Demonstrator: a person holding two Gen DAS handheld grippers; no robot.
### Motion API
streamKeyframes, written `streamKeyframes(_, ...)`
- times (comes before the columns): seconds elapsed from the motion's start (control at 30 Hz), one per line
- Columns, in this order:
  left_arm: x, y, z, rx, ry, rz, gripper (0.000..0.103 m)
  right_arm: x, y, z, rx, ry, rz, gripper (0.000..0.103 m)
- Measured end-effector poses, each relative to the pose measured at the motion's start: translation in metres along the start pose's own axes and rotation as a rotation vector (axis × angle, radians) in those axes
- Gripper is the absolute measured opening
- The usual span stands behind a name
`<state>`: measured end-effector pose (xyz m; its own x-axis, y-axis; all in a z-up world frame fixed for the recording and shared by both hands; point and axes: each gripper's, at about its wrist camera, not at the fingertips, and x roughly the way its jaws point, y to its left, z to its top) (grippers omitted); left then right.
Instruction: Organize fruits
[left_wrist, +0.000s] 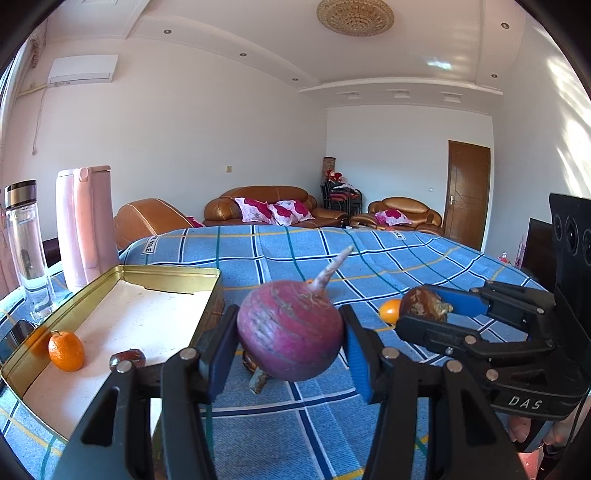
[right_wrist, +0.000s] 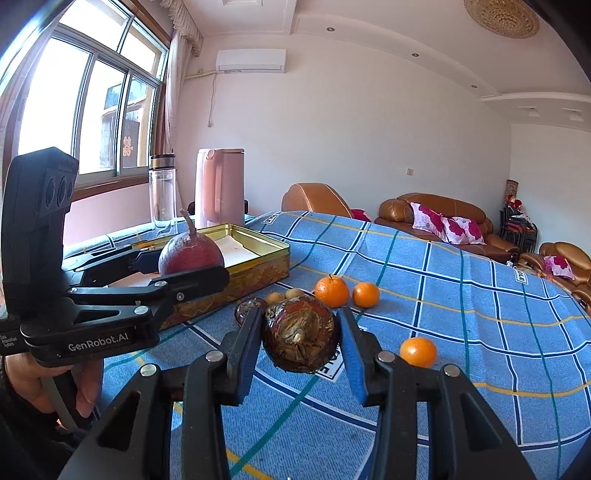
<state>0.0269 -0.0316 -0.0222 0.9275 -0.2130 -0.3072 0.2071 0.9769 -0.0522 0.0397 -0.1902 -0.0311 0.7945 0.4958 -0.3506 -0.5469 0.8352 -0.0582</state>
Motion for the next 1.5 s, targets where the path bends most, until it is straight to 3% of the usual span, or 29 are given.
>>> streamKeyframes(1.0, -0.021, 0.075, 0.006, -0.081, -0.003, 0.157, 0.055, 0.061, 0.061, 0.054, -0.069, 0.005, 0.156, 0.043)
streamKeyframes(1.5, -0.022, 0.100, 0.003, -0.094, 0.025, 0.230, 0.055, 0.090, 0.078, 0.061, -0.063, 0.032, 0.206, 0.043)
